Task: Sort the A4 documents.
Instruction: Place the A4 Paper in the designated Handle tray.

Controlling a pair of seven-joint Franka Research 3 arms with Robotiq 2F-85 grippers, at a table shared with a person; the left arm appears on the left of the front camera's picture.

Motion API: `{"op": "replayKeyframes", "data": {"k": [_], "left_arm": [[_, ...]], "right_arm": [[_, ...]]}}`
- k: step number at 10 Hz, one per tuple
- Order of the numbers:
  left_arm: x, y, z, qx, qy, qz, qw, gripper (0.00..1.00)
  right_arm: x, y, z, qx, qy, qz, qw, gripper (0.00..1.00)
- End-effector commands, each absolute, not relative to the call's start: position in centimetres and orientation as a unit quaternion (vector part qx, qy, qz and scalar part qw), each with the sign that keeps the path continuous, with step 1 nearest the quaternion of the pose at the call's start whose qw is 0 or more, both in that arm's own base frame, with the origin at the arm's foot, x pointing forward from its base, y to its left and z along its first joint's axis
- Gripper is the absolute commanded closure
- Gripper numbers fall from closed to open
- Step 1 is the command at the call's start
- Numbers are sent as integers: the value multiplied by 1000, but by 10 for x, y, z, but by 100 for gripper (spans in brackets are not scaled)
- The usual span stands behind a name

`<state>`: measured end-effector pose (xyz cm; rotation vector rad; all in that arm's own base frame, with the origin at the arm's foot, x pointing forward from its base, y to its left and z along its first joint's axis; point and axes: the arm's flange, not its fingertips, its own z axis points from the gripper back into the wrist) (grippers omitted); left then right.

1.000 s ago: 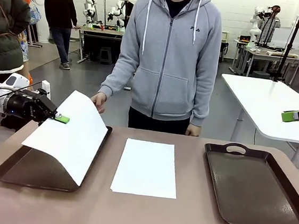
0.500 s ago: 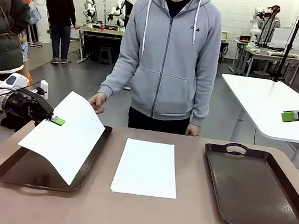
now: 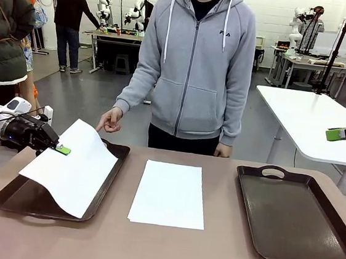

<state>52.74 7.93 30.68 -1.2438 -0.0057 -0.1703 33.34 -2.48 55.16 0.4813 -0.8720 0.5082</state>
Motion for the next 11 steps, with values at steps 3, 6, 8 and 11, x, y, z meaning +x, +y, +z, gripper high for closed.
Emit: {"op": "replayKeyframes", "data": {"k": [3, 6, 8, 11], "left_arm": [[544, 83, 303, -519, 15, -46, 854, 99], [549, 84, 303, -442, 40, -26, 896, 99], [552, 81, 305, -414, 45, -27, 909, 99], [558, 76, 298, -401, 49, -26, 914, 99]], "right_arm": [[335, -24, 549, 235, -412, 243, 846, 0], [335, -24, 549, 235, -412, 243, 846, 0], [335, -24, 549, 235, -412, 243, 846, 0], [335, -24, 549, 235, -412, 243, 846, 0]]}}
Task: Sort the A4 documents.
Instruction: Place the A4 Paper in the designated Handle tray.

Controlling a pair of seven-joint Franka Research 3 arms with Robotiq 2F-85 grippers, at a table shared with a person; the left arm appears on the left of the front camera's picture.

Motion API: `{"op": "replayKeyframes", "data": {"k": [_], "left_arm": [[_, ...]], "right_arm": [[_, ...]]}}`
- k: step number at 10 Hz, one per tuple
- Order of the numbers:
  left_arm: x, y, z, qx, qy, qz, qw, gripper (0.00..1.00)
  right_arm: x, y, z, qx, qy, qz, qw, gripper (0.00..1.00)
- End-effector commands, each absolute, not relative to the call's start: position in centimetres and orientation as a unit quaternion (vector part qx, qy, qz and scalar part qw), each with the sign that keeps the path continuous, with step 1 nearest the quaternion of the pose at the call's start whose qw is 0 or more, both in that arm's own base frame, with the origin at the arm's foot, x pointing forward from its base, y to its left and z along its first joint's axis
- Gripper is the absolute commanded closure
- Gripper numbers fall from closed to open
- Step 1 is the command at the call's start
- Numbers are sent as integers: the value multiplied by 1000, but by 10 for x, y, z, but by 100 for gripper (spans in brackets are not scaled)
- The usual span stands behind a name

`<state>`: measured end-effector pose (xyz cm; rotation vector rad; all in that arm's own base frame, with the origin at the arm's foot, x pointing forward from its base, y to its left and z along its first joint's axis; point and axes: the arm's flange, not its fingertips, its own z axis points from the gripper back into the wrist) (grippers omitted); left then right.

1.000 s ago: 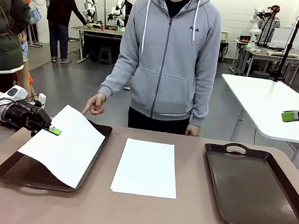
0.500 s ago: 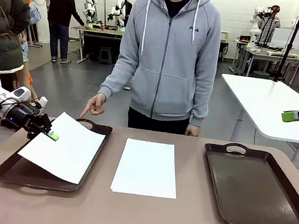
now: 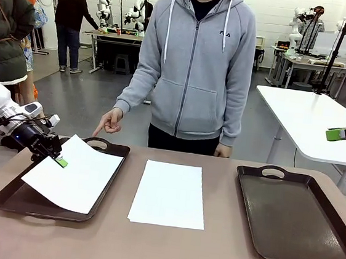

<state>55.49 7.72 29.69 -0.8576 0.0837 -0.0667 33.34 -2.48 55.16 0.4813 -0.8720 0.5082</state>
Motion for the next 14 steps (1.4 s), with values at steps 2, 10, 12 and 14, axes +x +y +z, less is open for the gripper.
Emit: {"op": "replayKeyframes", "data": {"k": [2, 10, 12, 14], "left_arm": [[559, 79, 294, -378, 57, -12, 924, 99], [550, 93, 321, -344, 47, -10, 938, 38], [546, 96, 333, -328, 41, -7, 944, 19], [542, 96, 341, -324, 33, -5, 945, 0]], "right_arm": [[335, -24, 549, 235, -412, 243, 846, 0], [335, -24, 549, 235, -412, 243, 846, 0], [335, -24, 549, 235, -412, 243, 846, 0], [335, -24, 549, 235, -412, 243, 846, 0]]}}
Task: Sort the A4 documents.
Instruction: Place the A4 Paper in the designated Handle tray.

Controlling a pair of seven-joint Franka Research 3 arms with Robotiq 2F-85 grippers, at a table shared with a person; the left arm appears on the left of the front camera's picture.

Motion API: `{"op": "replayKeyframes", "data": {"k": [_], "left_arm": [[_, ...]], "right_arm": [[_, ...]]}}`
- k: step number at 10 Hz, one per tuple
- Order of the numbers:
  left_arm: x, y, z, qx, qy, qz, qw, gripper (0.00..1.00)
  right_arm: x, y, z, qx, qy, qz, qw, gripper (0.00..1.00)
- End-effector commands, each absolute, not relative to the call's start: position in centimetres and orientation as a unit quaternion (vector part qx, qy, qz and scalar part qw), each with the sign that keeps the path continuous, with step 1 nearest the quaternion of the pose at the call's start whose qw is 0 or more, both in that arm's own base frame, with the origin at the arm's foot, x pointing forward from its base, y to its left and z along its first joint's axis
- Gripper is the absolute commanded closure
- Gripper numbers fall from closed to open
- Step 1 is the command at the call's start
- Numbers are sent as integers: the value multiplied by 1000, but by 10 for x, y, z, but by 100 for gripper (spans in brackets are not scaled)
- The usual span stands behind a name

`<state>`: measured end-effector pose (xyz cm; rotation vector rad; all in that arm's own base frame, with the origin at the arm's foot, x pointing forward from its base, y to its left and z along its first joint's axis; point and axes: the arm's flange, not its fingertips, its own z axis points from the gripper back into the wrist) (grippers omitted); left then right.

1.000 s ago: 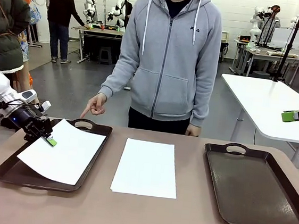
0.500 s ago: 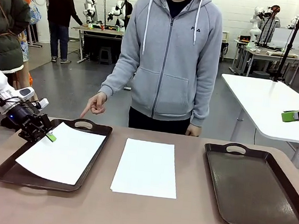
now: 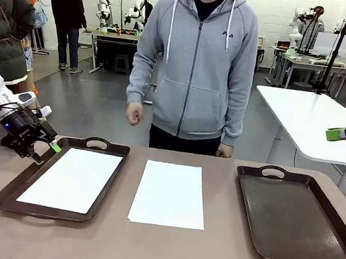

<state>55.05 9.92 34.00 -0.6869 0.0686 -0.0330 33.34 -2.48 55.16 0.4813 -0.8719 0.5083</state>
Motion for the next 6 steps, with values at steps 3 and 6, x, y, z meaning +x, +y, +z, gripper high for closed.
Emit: {"op": "replayKeyframes", "data": {"k": [3, 6], "left_arm": [[540, 91, 344, -359, 21, 23, 933, 0], [547, 98, 343, -337, 30, -10, 941, 0]], "right_arm": [[335, -24, 549, 235, -412, 243, 846, 0], [335, -24, 549, 235, -412, 243, 846, 0]]}}
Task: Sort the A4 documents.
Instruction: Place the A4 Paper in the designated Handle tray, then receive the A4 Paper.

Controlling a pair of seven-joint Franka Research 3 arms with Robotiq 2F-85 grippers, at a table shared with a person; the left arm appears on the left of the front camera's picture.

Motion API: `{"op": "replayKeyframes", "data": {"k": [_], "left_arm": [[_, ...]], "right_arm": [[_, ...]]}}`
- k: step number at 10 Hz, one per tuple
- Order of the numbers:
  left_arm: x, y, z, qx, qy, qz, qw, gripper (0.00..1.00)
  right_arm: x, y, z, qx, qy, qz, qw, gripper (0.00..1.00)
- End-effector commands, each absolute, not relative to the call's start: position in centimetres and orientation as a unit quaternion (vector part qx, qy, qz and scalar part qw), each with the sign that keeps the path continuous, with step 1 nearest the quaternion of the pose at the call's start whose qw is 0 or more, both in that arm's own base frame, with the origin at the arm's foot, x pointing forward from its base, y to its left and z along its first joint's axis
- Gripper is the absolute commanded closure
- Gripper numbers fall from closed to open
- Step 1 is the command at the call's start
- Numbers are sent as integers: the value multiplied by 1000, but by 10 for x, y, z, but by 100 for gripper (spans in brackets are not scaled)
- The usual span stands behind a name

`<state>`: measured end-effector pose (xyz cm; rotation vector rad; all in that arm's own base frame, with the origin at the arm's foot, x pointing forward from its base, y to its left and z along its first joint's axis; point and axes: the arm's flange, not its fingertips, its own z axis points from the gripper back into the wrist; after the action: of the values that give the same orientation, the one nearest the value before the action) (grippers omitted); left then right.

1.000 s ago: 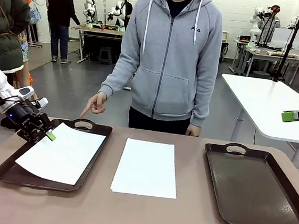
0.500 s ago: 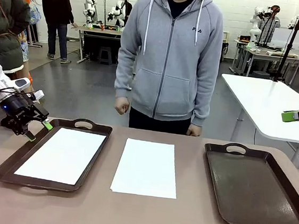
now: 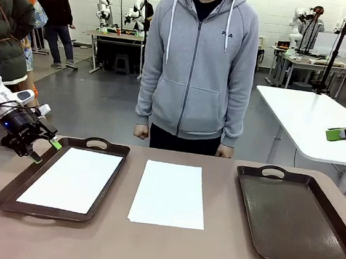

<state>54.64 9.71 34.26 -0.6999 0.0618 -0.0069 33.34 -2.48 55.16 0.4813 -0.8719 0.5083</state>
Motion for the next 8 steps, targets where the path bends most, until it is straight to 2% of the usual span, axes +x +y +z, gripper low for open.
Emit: {"op": "replayKeyframes", "data": {"k": [1, 8], "left_arm": [[547, 98, 343, -337, 30, -10, 941, 0], [547, 98, 343, -337, 30, -10, 941, 0]], "right_arm": [[335, -24, 549, 235, -412, 243, 846, 0], [335, -24, 549, 235, -412, 243, 846, 0]]}}
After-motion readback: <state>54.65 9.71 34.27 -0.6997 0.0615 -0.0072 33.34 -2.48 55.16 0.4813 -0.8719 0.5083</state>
